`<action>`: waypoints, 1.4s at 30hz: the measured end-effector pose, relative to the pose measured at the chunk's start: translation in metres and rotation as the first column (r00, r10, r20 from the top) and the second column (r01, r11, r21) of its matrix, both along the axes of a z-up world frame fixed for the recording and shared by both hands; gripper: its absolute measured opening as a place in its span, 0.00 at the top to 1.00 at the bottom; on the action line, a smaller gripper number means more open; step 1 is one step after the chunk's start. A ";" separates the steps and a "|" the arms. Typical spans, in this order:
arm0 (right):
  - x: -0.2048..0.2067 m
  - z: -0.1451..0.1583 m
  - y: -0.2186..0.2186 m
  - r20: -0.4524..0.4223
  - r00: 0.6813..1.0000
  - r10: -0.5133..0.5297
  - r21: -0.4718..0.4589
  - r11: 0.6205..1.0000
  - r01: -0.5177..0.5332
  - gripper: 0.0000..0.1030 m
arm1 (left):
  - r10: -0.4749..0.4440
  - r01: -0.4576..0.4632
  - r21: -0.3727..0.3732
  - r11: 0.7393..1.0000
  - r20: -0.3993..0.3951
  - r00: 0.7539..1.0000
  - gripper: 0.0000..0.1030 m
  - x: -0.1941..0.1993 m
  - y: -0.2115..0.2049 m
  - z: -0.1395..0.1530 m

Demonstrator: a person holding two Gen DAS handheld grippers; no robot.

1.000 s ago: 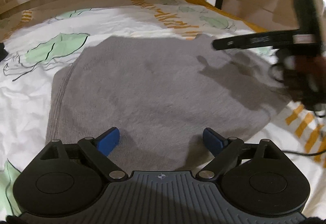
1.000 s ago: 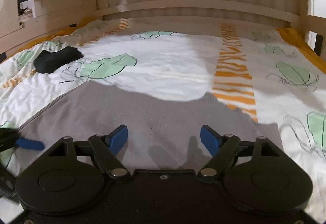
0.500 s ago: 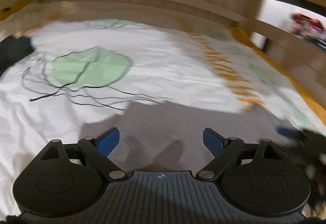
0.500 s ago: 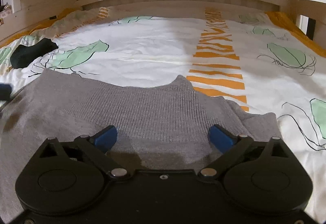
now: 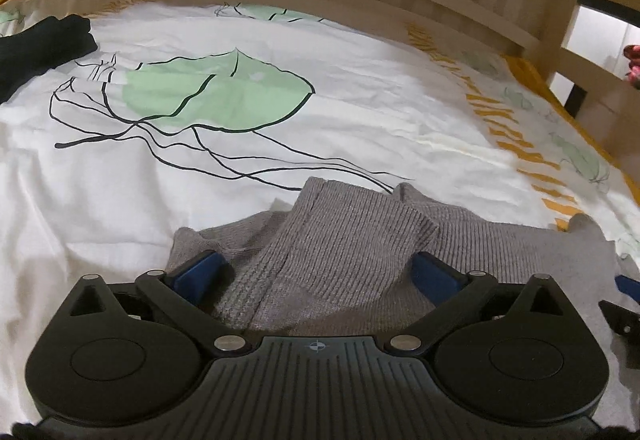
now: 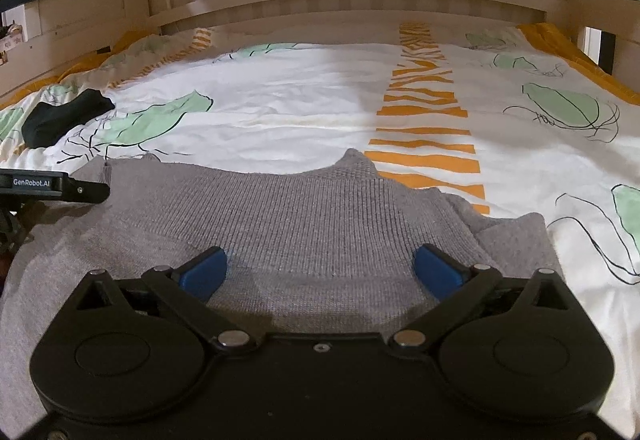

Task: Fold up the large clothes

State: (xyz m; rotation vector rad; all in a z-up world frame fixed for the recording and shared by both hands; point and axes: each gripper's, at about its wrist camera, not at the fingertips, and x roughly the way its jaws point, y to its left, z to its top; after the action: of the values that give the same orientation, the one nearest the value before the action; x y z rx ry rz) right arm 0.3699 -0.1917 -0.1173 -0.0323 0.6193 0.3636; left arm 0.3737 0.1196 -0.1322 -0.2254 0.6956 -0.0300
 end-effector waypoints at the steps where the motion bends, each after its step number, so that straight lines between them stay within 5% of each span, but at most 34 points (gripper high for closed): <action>1: 0.000 0.000 0.000 0.002 1.000 0.000 0.002 1.000 0.000 0.02 | 0.001 -0.001 0.006 1.000 0.001 1.000 0.00 0.000 -0.001 0.000; 16: -0.001 -0.001 0.001 0.006 1.000 -0.004 0.000 1.000 0.004 0.01 | -0.006 0.006 0.012 1.000 0.000 1.000 0.00 0.002 -0.001 -0.001; 24: 0.002 0.010 0.000 -0.048 0.998 0.029 -0.006 1.000 -0.029 0.01 | -0.080 0.072 -0.087 0.994 -0.093 0.992 0.03 -0.004 0.012 0.019; 26: -0.001 0.021 -0.004 -0.081 0.996 0.031 0.014 0.999 -0.030 0.01 | -0.037 0.021 -0.145 0.989 -0.112 0.993 0.12 -0.016 0.021 0.026; 29: -0.020 0.037 -0.018 -0.079 0.997 0.020 0.112 0.994 -0.011 0.01 | 0.057 -0.079 -0.193 0.978 -0.118 0.991 0.12 -0.045 0.032 0.038; 36: -0.079 0.067 -0.057 -0.072 0.995 -0.065 0.205 0.976 0.079 0.01 | 0.093 -0.091 0.024 0.996 -0.104 0.990 0.12 -0.102 0.025 0.059; 42: -0.104 0.071 -0.088 -0.154 0.977 -0.149 0.243 0.952 0.184 0.01 | 0.073 -0.069 0.035 0.997 -0.124 0.990 0.12 -0.126 0.028 0.058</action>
State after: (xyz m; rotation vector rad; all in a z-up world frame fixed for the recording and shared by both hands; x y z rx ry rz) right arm 0.2662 -0.2794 -0.0462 0.2937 0.6990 0.2806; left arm 0.2482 0.1476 -0.0744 -0.2242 0.8116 0.0633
